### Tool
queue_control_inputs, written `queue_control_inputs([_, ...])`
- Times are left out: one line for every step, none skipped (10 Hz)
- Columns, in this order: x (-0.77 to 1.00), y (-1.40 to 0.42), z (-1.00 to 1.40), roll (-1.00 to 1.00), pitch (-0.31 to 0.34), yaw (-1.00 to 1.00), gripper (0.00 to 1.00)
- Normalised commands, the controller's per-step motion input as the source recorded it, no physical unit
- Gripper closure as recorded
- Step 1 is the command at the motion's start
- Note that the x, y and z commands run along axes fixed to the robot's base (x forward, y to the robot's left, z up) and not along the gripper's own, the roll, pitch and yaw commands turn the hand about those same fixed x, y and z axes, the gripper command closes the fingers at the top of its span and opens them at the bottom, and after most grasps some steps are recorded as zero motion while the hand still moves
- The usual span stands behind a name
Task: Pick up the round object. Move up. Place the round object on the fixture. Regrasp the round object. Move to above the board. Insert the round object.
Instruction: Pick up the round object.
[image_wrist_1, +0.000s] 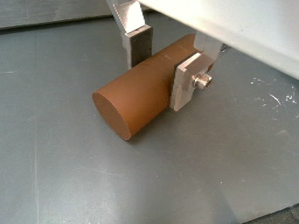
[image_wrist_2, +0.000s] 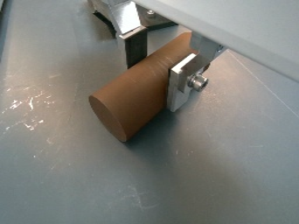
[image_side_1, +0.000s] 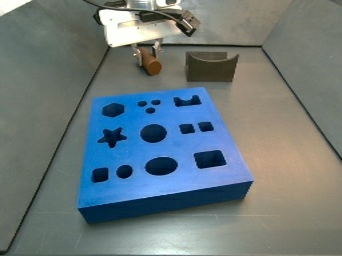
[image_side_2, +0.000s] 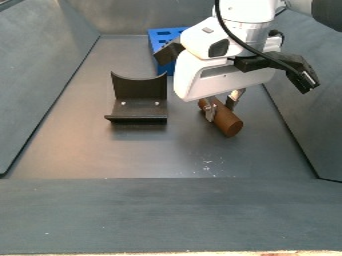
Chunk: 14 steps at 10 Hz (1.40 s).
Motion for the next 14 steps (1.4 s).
queue_control_inputs([0.0, 0.0, -0.05, 0.0, -0.1, 0.0, 1.0])
queue_control_inputs([0.0, 0.0, -0.06, 0.0, -0.12, 0.0, 1.0])
queue_control_inputs([0.0, 0.0, -0.08, 0.0, -0.143, 0.0, 1.0])
queue_control_inputs([0.0, 0.0, -0.08, -0.01, -0.149, 0.0, 1.0])
queue_control_inputs([0.0, -0.01, -0.09, -0.01, -0.157, 0.0, 1.0])
queue_control_inputs([0.0, -0.04, -0.11, -0.01, -0.177, 0.0, 1.0])
queue_control_inputs([0.0, -0.07, -0.12, -0.01, -0.166, 0.01, 1.0])
queue_control_inputs([0.0, -0.11, -0.12, 0.0, -0.186, 0.01, 1.0])
queue_control_inputs([0.0, -0.12, -0.13, 0.0, -0.169, 0.0, 1.0])
queue_control_inputs([0.15, -0.09, -0.03, 0.0, 0.0, 0.0, 1.0])
queue_control_inputs([0.21, -0.04, -0.01, 0.0, 0.0, 0.0, 1.0])
queue_control_inputs([0.2, 0.0, 0.0, 0.0, 0.0, 0.0, 1.0])
queue_control_inputs([0.1, 0.0, 0.0, 0.0, 0.0, 0.0, 1.0])
queue_control_inputs([0.04, 0.0, 0.0, 0.0, 0.0, 0.0, 1.0])
